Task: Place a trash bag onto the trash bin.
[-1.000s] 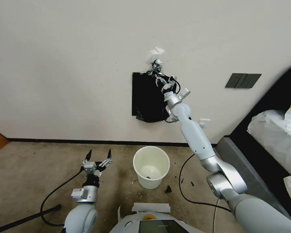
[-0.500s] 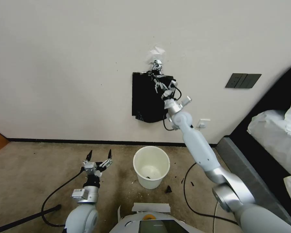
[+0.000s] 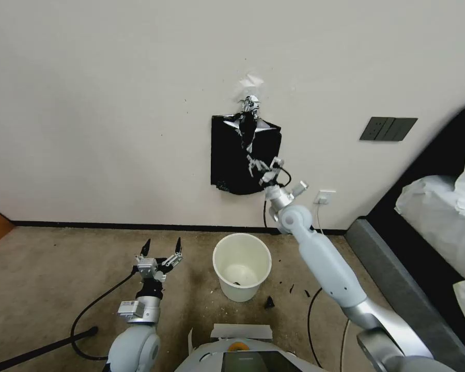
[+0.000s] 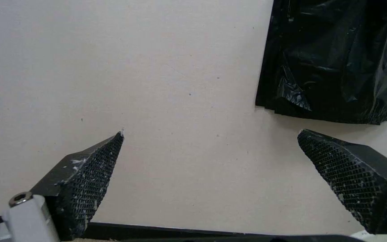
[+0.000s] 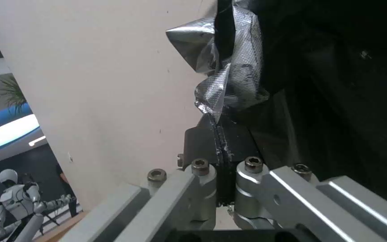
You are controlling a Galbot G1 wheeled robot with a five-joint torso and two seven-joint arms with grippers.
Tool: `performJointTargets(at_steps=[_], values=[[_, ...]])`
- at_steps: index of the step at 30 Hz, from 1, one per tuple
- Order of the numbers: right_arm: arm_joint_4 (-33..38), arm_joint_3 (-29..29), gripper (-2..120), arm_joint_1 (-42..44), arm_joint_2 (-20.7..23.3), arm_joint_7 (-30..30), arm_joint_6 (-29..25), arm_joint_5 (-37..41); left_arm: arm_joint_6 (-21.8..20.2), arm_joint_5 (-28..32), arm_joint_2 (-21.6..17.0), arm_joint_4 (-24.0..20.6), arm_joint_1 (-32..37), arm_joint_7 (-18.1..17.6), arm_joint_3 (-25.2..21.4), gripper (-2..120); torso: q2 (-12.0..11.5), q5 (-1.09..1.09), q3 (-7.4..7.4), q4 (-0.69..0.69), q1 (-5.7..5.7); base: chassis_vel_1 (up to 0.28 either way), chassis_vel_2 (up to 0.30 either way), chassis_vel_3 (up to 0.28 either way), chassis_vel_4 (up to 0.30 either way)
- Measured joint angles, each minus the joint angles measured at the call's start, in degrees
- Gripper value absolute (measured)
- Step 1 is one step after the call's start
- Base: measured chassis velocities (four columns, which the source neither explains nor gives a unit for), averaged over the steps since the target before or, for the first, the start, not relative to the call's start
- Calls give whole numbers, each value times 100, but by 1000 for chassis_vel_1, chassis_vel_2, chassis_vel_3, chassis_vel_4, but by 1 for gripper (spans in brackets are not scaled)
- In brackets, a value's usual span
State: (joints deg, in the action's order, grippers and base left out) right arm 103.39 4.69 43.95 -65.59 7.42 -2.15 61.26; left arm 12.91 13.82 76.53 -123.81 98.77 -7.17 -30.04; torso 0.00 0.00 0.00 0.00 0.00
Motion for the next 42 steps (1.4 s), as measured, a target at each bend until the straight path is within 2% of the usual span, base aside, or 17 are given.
performJointTargets(at_steps=[28, 42], values=[[1345, 106, 0, 1608, 499, -62, 90, -722, 37, -16, -36, -103, 27, 41, 195, 100, 0, -1, 0, 0, 0, 0, 0, 0, 0], [1639, 126, 0, 2214, 544, 45, 55, -1208, 39, -27, -58, -103, 23, 46, 243, 100, 0, 0, 0, 0, 0, 0, 0, 0, 0]])
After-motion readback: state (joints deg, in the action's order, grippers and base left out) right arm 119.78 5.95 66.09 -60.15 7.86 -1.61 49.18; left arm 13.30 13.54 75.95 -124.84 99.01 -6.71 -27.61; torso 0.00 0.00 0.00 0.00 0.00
